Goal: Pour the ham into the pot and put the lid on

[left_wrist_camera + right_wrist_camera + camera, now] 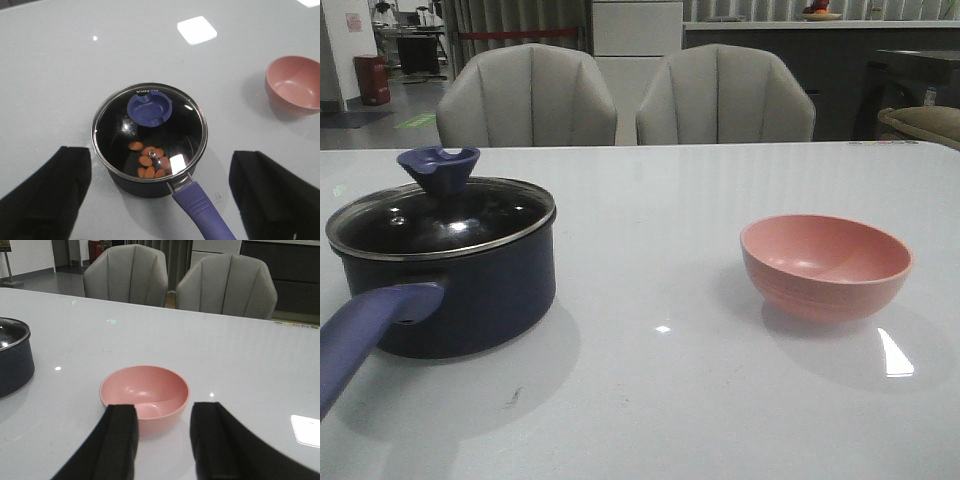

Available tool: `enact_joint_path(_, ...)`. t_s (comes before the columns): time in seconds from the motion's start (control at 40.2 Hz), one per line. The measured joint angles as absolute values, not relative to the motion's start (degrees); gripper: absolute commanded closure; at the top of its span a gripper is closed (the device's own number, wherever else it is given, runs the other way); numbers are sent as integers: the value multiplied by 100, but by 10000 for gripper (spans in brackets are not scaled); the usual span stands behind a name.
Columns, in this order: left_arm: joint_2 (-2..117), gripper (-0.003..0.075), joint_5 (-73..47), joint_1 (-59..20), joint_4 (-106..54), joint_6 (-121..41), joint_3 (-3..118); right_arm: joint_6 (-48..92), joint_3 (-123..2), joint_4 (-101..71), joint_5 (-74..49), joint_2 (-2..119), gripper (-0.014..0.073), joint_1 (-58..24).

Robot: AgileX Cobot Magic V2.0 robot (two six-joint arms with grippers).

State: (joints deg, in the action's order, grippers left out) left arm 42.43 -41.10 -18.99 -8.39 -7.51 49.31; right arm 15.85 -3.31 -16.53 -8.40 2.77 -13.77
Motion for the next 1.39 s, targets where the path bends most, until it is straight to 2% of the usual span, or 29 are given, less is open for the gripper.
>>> enact_joint_path(0.249,2074,141,-3445,-1899,-781,-751,3539,1585,-331,-1653,-840,277,213,-1377)
enact_joint_path(0.299,1716,162,-3404,-1899,-771,-751,3307,1585,-331,-1653,-840,277,213,-1377)
enact_joint_path(0.348,1335,204,-3363,-1899,-757,-751,3028,1585,-331,-1653,-840,277,213,-1377)
enact_joint_path(0.423,879,321,-3363,-1899,-699,-751,2746,1585,-331,-1653,-840,277,213,-1377)
enact_joint_path(0.572,325,621,-3351,-1899,-665,-751,2269,1585,-331,-1653,-840,277,213,-1377)
enact_joint_path(0.647,240,592,-3284,-1899,-665,-751,2135,1585,-331,-1653,-840,277,213,-1377)
enact_joint_path(1.219,230,607,-3234,-1899,-656,-751,1973,1585,-331,-1653,-840,277,213,-1377)
enact_joint_path(1.393,213,607,-2599,-1766,-469,-751,1560,1585,-331,-1653,-840,277,213,-1377)
